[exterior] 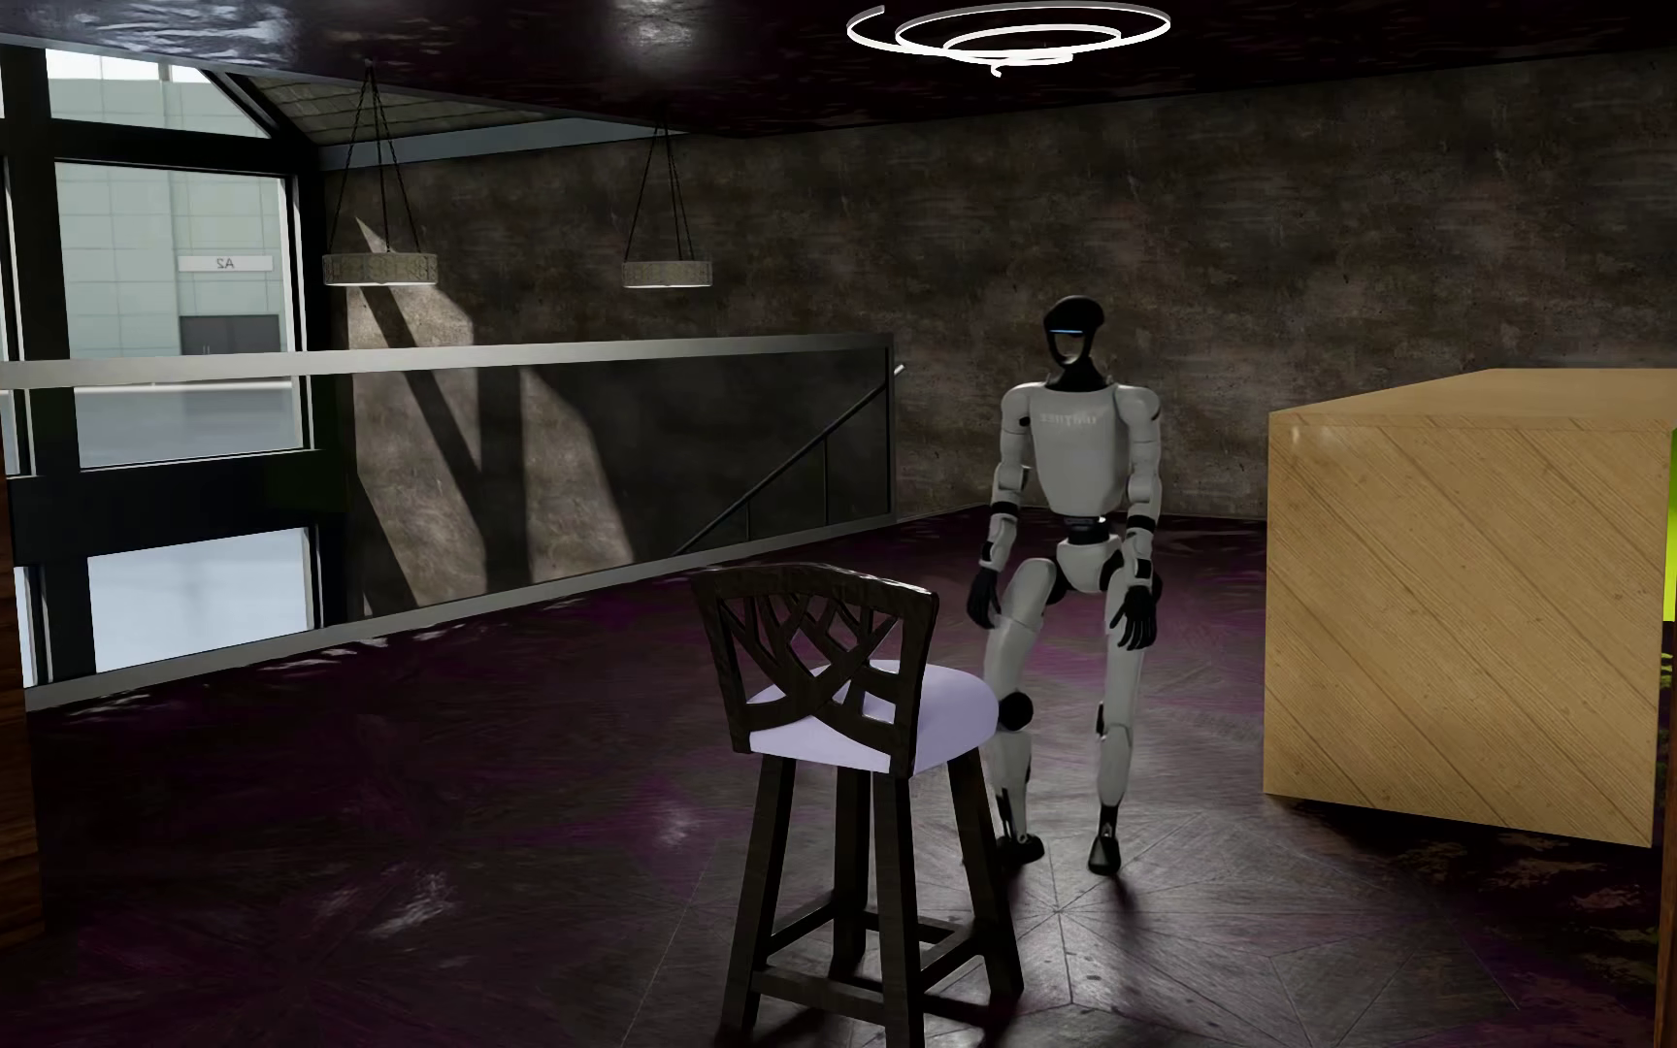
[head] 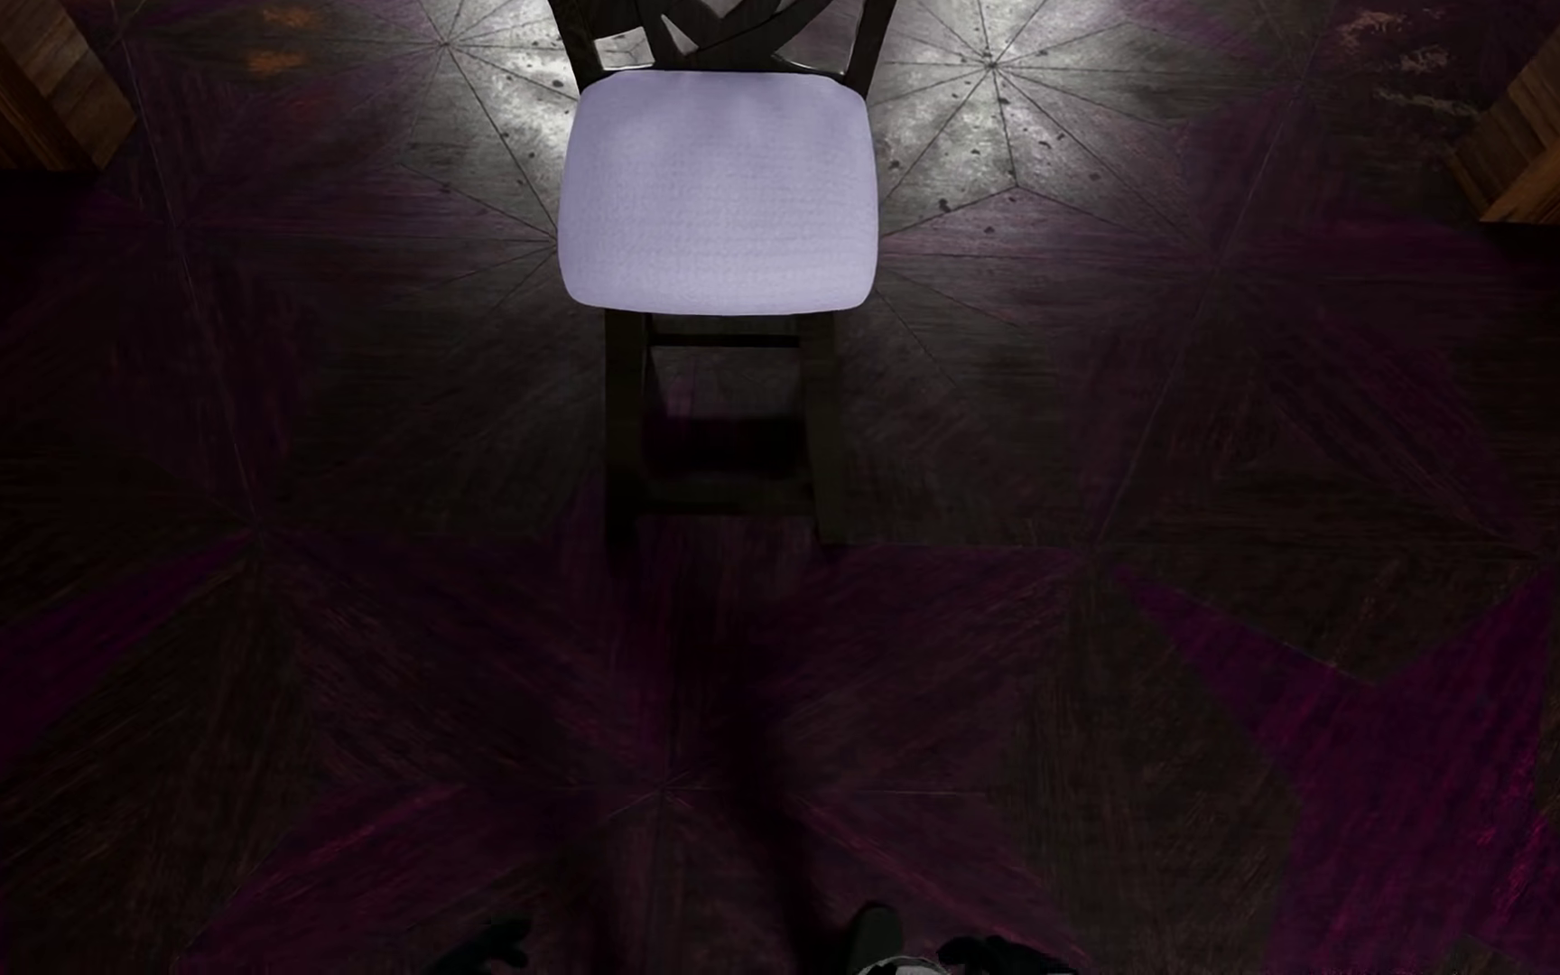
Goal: Go to the light purple stool
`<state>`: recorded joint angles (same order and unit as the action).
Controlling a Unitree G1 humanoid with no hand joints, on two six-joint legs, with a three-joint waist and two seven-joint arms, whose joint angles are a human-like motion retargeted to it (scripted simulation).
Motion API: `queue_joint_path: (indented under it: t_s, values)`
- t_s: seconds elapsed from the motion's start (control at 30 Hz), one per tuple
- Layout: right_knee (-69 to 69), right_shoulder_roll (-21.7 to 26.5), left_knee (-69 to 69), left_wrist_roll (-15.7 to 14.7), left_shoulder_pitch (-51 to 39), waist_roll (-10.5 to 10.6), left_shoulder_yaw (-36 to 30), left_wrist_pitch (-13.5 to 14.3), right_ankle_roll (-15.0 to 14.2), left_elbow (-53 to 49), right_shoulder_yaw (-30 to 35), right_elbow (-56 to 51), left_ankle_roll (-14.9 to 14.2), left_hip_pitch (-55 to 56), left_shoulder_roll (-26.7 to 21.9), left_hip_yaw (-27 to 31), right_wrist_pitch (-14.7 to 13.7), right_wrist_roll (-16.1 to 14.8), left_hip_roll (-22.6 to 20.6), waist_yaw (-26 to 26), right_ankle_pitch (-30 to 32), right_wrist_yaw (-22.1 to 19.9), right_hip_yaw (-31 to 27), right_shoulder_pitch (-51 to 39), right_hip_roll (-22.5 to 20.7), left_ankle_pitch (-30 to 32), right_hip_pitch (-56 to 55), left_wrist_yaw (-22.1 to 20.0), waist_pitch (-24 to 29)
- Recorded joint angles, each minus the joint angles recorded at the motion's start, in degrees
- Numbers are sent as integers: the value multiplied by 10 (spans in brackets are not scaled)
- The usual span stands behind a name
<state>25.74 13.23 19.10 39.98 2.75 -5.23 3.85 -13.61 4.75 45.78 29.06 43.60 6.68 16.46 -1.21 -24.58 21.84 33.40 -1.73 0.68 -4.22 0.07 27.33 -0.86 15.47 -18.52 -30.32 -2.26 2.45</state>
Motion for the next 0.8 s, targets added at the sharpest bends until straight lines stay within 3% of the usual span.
queue_joint_path:
  t_s: [0.2, 0.43, 0.8]
  values:
    - [-11, 2, -16, -5, 14, -1, -5, 0, 5, 2, 16, 9, -5, 10, -3, 11, 0, -7, -8, 1, 7, 1, 15, -29, 8, 11, -6, 0, -3]
    - [8, 13, -2, -5, 52, 3, -15, 25, 8, -20, 37, 11, -4, 35, -15, 24, -8, -17, -13, 3, 1, -10, 24, -40, 22, 8, -24, -12, 7]
    - [-17, 19, -34, -4, 73, 11, -69, 34, 15, -35, 42, 27, -21, 82, -36, 41, -11, -19, -34, -4, 20, -16, 43, -52, 40, 31, -66, -8, 28]
